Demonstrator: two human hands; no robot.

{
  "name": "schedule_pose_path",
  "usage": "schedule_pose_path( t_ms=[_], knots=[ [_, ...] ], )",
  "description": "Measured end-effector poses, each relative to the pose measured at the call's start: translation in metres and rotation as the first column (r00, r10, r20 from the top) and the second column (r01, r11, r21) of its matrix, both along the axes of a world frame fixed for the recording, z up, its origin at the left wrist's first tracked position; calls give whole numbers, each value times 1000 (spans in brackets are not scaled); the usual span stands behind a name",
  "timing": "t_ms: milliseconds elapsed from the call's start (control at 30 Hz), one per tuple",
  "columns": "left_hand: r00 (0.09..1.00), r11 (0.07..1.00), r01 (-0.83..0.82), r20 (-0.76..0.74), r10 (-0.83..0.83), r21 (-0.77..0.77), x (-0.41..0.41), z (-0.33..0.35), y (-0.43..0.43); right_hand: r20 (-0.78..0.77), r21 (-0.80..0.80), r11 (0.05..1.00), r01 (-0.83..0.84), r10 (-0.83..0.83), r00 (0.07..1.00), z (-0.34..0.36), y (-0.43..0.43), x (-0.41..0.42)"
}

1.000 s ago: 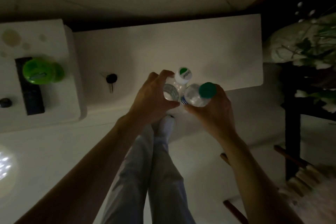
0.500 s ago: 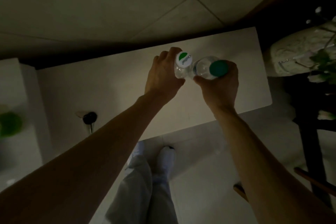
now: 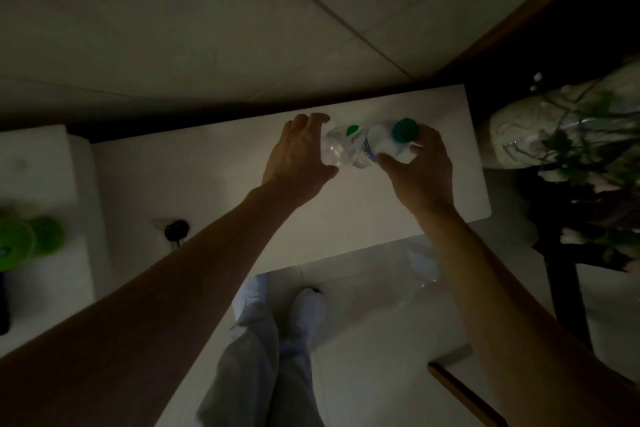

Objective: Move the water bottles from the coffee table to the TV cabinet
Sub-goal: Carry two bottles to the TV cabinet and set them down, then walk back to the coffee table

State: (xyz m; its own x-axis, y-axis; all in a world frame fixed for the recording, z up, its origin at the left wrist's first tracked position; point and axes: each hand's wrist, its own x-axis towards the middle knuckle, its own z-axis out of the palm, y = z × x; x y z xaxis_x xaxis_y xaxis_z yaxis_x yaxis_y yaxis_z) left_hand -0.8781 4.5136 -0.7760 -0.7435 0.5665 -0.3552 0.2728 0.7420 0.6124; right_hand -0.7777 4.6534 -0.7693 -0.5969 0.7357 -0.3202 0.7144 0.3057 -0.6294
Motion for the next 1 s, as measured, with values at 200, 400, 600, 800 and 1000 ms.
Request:
schedule_pose_path(
  t_ms=[200, 400, 600, 800, 1000],
  knots=[
    [986, 984, 159, -27, -162, -85, -13, 89, -46, 77, 38, 999, -16, 13, 997, 100, -5, -3],
    [926, 889, 372, 51, -373, -266, -15, 188, -88, 162, 91, 934, -346, 329, 931, 214, -36, -19],
    [937, 903, 330, -17, -348, -275, 11, 265, -134, 293, 53, 768, -638, 599, 745, 278, -82, -18],
    [987, 953, 143, -36, -159, -268, 57, 337, -191, 227, -14, 617, -787, 768, 599, 333, -122, 1],
    [998, 966, -67, -26, 63, -249, 123, 412, -243, 280, -84, 409, -909, 885, 372, 394, -172, 26]
  ],
)
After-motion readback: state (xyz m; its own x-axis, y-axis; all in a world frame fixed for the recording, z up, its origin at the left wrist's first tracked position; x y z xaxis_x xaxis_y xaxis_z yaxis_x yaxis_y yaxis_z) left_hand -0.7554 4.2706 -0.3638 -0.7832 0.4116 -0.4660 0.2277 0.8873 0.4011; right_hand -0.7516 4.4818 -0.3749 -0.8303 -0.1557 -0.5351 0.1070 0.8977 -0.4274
